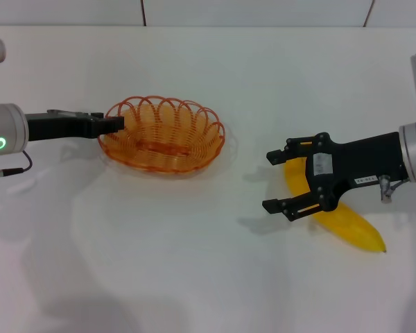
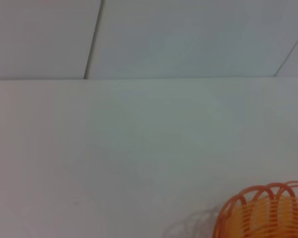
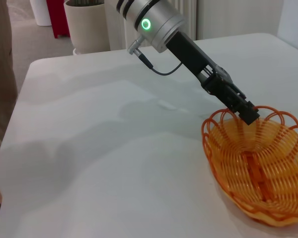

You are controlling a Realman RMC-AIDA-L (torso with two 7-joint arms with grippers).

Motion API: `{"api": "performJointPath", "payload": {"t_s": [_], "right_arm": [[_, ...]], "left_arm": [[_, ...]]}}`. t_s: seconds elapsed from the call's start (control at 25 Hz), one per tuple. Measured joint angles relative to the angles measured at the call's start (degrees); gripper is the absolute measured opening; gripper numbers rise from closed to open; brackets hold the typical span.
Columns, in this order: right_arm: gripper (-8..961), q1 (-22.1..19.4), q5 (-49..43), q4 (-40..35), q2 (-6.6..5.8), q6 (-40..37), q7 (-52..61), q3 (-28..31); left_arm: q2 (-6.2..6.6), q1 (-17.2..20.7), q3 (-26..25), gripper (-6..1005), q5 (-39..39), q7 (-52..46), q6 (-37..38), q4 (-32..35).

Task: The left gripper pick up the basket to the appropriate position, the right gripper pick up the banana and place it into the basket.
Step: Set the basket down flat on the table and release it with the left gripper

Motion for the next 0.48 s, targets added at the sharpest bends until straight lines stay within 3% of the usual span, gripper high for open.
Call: {"api": "performJointPath", "payload": {"t_s": [0.28, 0.48], "right_arm": [[889, -0.12, 0.00, 0.00, 0.00, 0.00, 0.00, 0.00], [889, -0.19, 0.00, 0.00, 0.00, 0.00, 0.00, 0.00]], "left_arm": [[-0.07, 0.32, 0.09, 530, -0.38, 3.94, -0.41, 0.57], [-0.23, 1.18, 0.48, 533, -5.16, 10.63, -0.69, 0.63]]}}
